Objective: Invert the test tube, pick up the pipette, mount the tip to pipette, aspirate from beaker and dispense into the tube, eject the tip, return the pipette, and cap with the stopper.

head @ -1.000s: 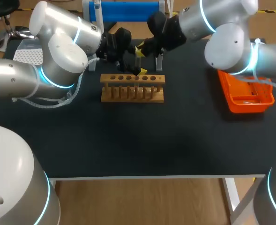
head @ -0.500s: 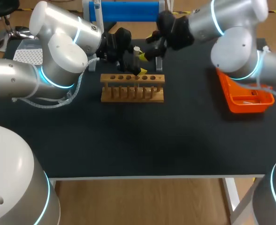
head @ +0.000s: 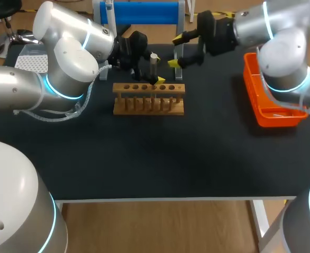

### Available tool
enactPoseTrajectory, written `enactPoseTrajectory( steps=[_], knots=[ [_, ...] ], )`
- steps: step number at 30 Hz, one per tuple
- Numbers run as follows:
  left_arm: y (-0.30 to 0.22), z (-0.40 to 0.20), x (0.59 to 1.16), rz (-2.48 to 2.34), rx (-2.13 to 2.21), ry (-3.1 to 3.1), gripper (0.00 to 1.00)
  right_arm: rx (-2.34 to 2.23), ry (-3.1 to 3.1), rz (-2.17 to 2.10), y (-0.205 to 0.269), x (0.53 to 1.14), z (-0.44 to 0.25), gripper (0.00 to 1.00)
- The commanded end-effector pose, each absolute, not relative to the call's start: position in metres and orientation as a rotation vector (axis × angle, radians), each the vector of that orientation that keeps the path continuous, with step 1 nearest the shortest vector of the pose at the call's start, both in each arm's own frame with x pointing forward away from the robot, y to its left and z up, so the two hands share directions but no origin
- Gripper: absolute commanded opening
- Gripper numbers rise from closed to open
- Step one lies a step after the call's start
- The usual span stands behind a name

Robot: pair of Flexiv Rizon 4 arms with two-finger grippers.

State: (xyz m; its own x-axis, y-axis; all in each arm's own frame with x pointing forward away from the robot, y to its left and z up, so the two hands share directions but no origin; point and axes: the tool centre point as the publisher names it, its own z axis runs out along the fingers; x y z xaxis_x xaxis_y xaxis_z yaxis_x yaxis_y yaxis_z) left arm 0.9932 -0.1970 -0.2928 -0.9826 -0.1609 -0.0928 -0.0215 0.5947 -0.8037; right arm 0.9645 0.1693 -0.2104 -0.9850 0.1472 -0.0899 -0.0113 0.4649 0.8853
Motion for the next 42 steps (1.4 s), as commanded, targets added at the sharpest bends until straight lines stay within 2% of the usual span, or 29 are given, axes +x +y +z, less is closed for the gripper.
enactPoseTrajectory(
  steps=[1, 2, 3, 42],
  knots=[
    [-0.198, -0.293, 0.994, -1.337, -0.155, 2.668, 1.0, 0.043, 2.504, 1.659, 0.169, 0.963, -0.217, 0.49],
    [-0.198, -0.293, 0.994, -1.337, -0.155, 2.668, 1.0, 0.027, 2.5, 1.672, 0.171, 0.962, -0.216, 0.37],
    [-0.198, -0.293, 0.994, -1.337, -0.155, 2.668, 1.0, -0.004, 2.489, 1.699, 0.173, 0.961, -0.216, 0.0],
    [-0.198, -0.293, 0.994, -1.337, -0.155, 2.668, 1.0, -0.075, 2.341, 2.11, 0.221, 0.981, -0.213, 0.0]
  ],
)
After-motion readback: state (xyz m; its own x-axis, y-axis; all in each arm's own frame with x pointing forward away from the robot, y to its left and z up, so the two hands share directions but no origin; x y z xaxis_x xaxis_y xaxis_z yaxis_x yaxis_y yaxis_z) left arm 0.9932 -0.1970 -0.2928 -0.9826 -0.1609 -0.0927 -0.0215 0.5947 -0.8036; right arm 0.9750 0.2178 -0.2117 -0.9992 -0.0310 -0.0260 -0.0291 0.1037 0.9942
